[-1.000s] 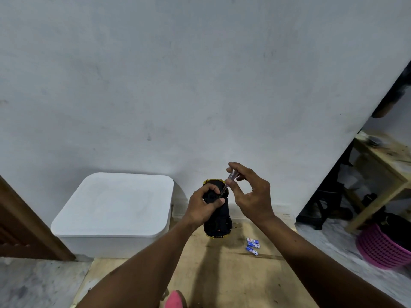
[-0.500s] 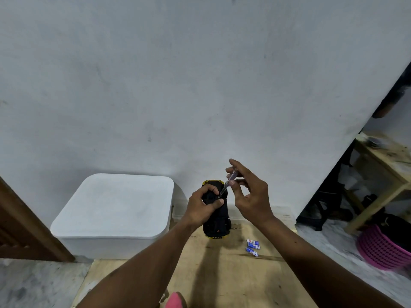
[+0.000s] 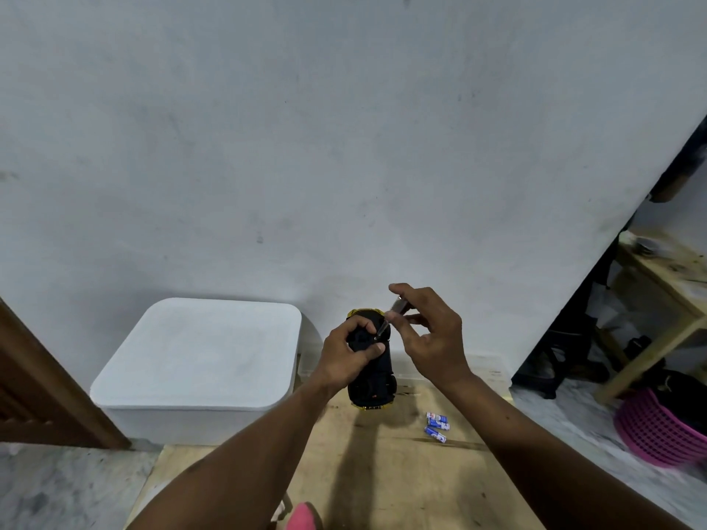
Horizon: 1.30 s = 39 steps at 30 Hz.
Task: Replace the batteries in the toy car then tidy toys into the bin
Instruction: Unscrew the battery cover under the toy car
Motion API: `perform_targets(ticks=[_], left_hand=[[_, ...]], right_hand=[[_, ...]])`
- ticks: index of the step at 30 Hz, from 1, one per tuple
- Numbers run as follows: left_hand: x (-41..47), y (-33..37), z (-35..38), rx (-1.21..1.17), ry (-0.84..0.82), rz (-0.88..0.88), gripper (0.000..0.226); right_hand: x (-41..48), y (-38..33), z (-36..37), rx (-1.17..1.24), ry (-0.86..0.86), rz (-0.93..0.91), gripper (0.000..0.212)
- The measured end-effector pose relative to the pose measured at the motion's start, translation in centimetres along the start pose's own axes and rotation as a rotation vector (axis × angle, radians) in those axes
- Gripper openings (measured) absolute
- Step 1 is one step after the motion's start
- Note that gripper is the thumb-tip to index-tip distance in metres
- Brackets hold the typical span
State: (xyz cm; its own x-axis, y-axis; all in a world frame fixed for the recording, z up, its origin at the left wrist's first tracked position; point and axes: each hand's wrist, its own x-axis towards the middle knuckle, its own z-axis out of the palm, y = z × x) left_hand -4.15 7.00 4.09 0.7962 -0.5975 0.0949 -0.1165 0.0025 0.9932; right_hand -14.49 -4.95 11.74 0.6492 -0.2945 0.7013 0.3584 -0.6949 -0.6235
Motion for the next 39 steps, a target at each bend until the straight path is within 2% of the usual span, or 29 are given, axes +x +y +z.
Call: perform_targets(ticks=[3,17,21,26,30,34,39], left_hand=[[0.0,0.1,-0.1,-0.014,-0.012,-0.01,0.028],[-0.2,0.6,-0.5,-0.01,-0.036,-0.04,0.033],[-0.3,0.7,-0.5,-0.014,-0.04,-0.049,0.033],[-0.4,0.8,-0.5,-0.01,-0.033,-0.051,0.033],[-0.4,0.8,-0.6,-0.009,-0.028,-0.059,0.033],[-0.5,0.9,-0.6,-0.007,-0.029,-0.061,0.033],[-0.4,1.2,-0.6,-0.002,-0.022,-0.064,0.033]], right_hand=[[0.0,0.0,0.1,-0.01,-0.011,-0.003,0.054],[0.5,-0.1,0.0,-0.021,0.025,-0.036,0.044],[0.4,0.0,0.2,0.008,0.001,-0.016,0.05],[0.7,0.1,0.3,-0.01,0.034,-0.048,0.039],[0.4,0.2,0.4,0.009,0.017,-0.027,0.044],[0.5,0.4,0.3,-0.02,0.041,-0.029,0.039],[0.3,0.1,0.6,0.001,0.007,-0.001,0.05]])
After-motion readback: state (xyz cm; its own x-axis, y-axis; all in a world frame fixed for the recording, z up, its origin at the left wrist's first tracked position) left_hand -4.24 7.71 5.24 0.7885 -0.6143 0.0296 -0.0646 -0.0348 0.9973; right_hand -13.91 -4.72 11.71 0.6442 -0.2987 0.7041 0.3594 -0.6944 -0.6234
